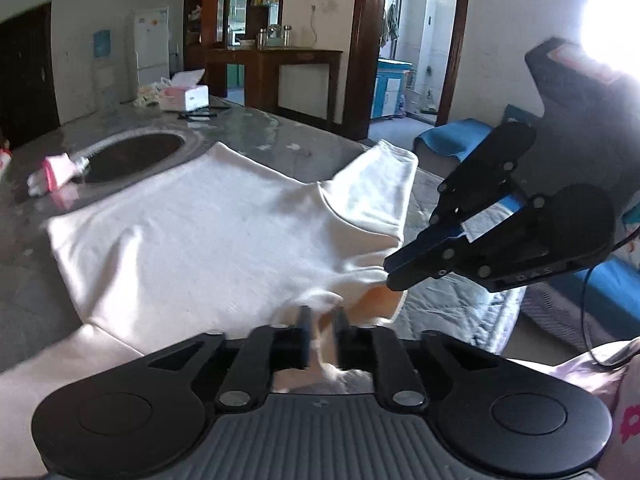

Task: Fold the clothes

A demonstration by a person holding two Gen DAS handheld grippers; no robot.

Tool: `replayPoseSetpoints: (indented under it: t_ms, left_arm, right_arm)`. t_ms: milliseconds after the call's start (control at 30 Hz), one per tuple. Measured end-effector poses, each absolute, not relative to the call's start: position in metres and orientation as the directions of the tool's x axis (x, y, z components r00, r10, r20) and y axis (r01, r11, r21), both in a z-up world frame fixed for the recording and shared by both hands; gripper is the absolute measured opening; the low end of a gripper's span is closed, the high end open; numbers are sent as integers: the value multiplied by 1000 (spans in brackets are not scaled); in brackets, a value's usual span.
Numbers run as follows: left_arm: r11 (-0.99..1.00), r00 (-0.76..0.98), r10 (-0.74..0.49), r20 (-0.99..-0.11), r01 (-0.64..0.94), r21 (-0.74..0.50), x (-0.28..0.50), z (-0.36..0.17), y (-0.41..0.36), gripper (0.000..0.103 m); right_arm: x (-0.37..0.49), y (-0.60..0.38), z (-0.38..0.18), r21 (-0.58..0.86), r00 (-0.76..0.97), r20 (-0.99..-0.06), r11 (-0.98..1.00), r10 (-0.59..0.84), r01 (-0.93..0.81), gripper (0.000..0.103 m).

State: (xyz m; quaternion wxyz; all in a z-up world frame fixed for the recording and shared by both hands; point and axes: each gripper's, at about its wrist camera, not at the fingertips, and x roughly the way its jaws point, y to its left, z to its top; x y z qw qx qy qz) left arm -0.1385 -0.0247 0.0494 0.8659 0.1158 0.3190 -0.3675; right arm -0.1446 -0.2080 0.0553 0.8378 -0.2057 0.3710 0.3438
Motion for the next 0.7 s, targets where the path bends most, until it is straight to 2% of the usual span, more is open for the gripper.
replayPoseSetpoints:
  t_ms: [100, 233, 267, 300, 333, 400, 467, 600, 633, 667, 700]
  left_arm:
    - [707, 546, -537, -643, 708, 11, -137, 44, -32, 35]
    - [695, 539, -523, -660, 718, 37, -134, 35, -39, 33]
    - [689, 539, -518, -663, 723, 50, -134, 33, -41, 30]
    - [684, 544, -512, -665, 727, 68, -135, 31, -43, 17]
    - [682, 551, -504, -665, 727, 86, -135, 30, -44, 10]
    - [685, 559, -506, -657, 723, 89, -135, 31, -43, 4]
    - [691, 554, -532, -641, 721, 50, -134, 37, -39, 3]
    - [690, 531, -570, -627, 723, -15, -133, 45, -30, 3]
    - [687, 524, -577, -627, 726, -24, -134, 46, -29, 3]
    - [683, 518, -582, -627, 730, -31, -135, 47, -29, 3]
    - [680, 515, -583, -628, 733, -31, -136, 46, -29, 3]
  right_arm:
    - [-143, -204, 52, -99, 492, -762, 677, 420, -730, 20]
    - [-140, -198, 44, -107, 493, -767, 677, 410, -729, 24]
    - [-139, -197, 43, -113, 497, -768, 678, 404, -726, 24]
    - [-139, -196, 42, -118, 501, -768, 680, 400, -724, 25]
    - [-138, -196, 41, -119, 502, -767, 681, 399, -723, 27]
    - [-137, -195, 40, -121, 506, -765, 683, 398, -720, 33]
    - [-137, -195, 40, -125, 511, -763, 685, 396, -718, 33]
    - [-139, -195, 41, -146, 527, -752, 680, 395, -719, 29]
    - [-139, -195, 41, -151, 531, -750, 679, 394, -718, 24]
    - [-140, -195, 41, -154, 535, -748, 680, 394, -717, 11]
    - [-140, -196, 42, -152, 536, -745, 682, 397, -715, 7]
